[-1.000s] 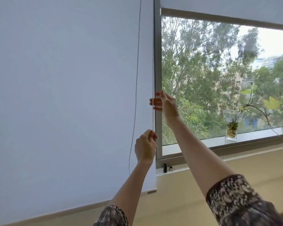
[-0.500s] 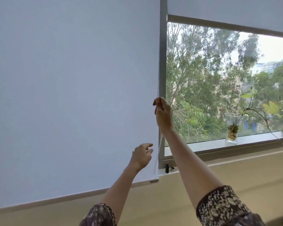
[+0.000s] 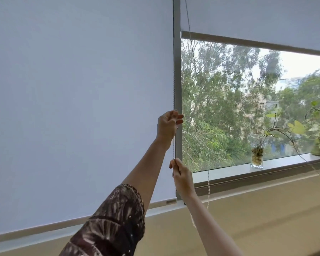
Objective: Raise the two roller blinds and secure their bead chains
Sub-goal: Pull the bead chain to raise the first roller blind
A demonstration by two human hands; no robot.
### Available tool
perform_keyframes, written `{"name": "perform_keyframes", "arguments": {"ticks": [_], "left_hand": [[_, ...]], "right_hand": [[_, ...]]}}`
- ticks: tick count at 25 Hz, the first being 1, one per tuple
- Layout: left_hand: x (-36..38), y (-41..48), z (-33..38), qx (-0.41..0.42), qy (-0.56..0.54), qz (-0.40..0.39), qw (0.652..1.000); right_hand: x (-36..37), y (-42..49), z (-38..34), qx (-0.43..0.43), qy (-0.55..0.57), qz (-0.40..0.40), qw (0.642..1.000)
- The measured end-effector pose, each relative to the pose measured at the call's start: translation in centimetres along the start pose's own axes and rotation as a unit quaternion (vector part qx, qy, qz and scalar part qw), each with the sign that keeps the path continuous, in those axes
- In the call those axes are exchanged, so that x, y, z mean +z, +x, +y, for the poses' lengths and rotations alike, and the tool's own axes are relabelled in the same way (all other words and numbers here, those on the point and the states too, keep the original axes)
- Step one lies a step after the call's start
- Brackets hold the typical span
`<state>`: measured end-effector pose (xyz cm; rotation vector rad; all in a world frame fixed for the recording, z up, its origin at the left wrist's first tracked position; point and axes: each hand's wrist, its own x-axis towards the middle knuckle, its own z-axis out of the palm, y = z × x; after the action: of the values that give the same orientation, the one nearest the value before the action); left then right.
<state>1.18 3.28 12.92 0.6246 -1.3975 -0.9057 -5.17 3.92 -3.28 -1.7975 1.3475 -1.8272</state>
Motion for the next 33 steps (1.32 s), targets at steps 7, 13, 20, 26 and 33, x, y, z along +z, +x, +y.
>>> {"name": "perform_keyframes", "arguments": {"ticks": [7, 13, 20, 26, 33], "left_hand": [[-0.2, -1.1, -4.4, 0.016, 0.067, 0.112, 0.991], [-0.8, -3.4, -7.4, 0.021, 0.166, 0.119, 0.979], [-1.3, -7.8, -11.0, -0.008, 0.206, 0.09, 0.974], [-2.9, -9.2, -11.2, -0.023, 0.213, 0.039, 0.976], [-5.8, -8.1, -10.5, -0.108, 0.154, -0.082, 0.979]], "right_hand": [[-2.0, -1.4, 1.8, 0.125, 0.046, -0.139, 0.981], [-4.6, 4.0, -1.8, 0.151, 0.129, -0.116, 0.973], [-5.2, 12.7, -12.0, 0.049, 0.16, -0.058, 0.984], [-3.2, 13.7, -14.8, 0.019, 0.176, 0.024, 0.984], [-1.5, 11.1, -14.4, -0.02, 0.148, 0.062, 0.987]]}}
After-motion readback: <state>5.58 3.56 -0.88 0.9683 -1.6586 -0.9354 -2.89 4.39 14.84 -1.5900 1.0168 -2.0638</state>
